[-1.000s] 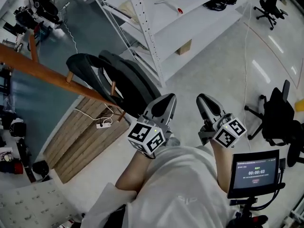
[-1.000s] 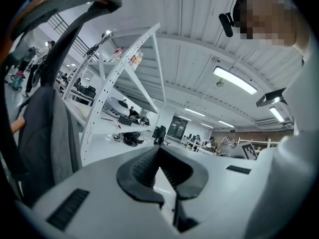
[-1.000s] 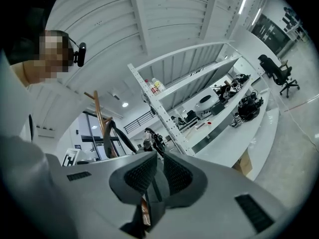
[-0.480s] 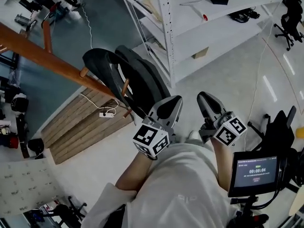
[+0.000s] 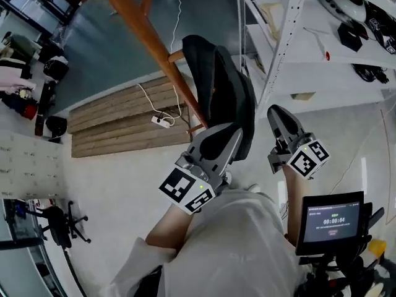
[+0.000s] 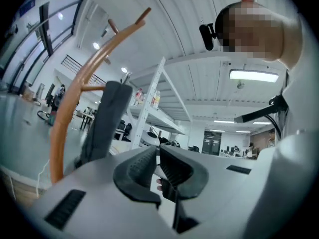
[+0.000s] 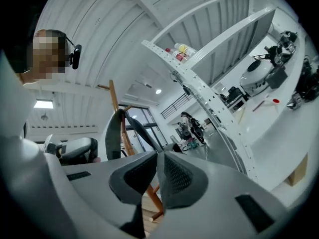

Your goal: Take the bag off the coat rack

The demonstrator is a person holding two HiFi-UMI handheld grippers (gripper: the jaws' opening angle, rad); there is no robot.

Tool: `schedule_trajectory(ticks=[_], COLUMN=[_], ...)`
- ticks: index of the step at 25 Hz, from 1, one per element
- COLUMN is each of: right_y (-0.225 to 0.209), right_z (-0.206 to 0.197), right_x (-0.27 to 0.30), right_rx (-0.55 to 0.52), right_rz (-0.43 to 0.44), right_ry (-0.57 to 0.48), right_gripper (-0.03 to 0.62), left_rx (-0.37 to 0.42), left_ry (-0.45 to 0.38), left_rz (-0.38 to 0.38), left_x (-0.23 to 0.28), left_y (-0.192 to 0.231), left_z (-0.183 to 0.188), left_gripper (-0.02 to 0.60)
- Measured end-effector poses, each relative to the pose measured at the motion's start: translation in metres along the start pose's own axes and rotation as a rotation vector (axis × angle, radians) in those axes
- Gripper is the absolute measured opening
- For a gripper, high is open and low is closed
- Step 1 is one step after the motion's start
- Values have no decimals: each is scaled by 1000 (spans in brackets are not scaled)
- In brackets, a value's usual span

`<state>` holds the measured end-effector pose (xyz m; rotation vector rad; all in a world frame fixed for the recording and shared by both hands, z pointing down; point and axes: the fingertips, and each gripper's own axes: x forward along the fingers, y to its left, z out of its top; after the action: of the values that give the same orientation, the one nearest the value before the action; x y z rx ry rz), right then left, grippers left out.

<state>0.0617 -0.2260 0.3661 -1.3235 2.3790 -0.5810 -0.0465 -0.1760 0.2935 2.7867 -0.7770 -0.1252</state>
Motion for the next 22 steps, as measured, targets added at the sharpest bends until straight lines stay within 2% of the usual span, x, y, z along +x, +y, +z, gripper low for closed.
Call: schedule_trajectory(ticks=[2,5,9,14,18,19,20,22], right_y=[5,16,44,86,78,76,76,85], right_z=[9,27,49,57,49,46,43,37], right_x=[26,63,102,132,156,162,167,174], right_rx=[-25,-82,-170,-323,-417,-444,-469,-507], right_rz=[57,135,220,312,333,340,349,371], right_ry=[10,15,22,75,122,137,155,188], right_gripper=[31,32,34,93,107,117,154,162], left_rx=[59,150,225,296,335,338,341,349], left_ry=[-20,-28,-19,26,76,84,92,105], left_rz=[70,188,315,359,399,412,429,464], left_x=[-13,-27,-39,-35,-12,-7,-4,-6], left_y=[11,30,49,48,67,73,78,82], left_z=[23,45,64,79,69,66,65,66], left_gripper=[13,68,120,189,199,204,215,221])
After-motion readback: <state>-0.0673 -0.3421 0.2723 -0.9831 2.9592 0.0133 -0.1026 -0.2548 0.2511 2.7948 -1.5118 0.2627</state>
